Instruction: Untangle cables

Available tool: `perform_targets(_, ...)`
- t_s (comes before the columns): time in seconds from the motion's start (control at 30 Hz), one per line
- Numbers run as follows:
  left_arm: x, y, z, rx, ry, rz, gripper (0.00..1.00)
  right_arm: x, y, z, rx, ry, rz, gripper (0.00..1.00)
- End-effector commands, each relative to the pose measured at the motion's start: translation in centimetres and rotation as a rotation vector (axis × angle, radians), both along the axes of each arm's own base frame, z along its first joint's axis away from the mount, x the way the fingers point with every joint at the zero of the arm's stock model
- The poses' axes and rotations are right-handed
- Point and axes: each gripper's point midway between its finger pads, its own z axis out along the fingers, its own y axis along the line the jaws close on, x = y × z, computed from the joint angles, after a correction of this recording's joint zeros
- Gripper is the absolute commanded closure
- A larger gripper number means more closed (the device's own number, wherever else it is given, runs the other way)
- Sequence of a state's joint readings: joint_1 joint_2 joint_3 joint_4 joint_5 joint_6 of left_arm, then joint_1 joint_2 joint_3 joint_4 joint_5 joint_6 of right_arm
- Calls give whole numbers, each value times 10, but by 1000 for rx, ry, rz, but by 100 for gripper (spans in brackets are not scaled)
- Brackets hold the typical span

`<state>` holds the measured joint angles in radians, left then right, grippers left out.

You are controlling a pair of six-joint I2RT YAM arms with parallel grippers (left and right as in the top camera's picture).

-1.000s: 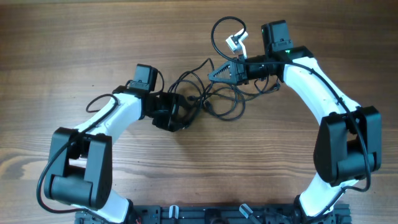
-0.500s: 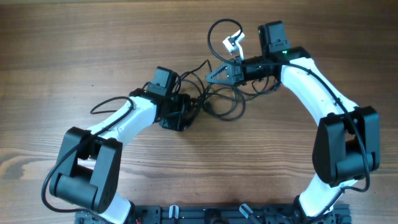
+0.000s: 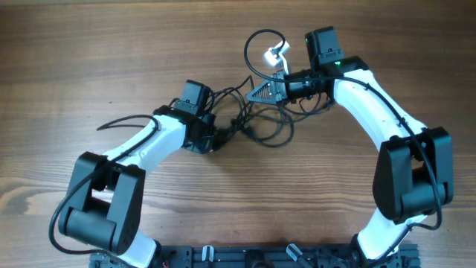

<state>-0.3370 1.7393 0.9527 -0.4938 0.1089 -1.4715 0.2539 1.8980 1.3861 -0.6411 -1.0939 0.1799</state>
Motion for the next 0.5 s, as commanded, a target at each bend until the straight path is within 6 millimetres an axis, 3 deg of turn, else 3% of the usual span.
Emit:
perform_targets(0.0,8,37,-5,103,-29,-91,96,15,-21,-24,-150,-18,-75,96)
perform_targets(0.23,17,106,-6,114,-11,61,96,27,-66,-49,-316,30,-192,96)
perform_targets(0.47,17,169,-6,120,-6,205,96,34,-95,-64,-440,39,-263,96)
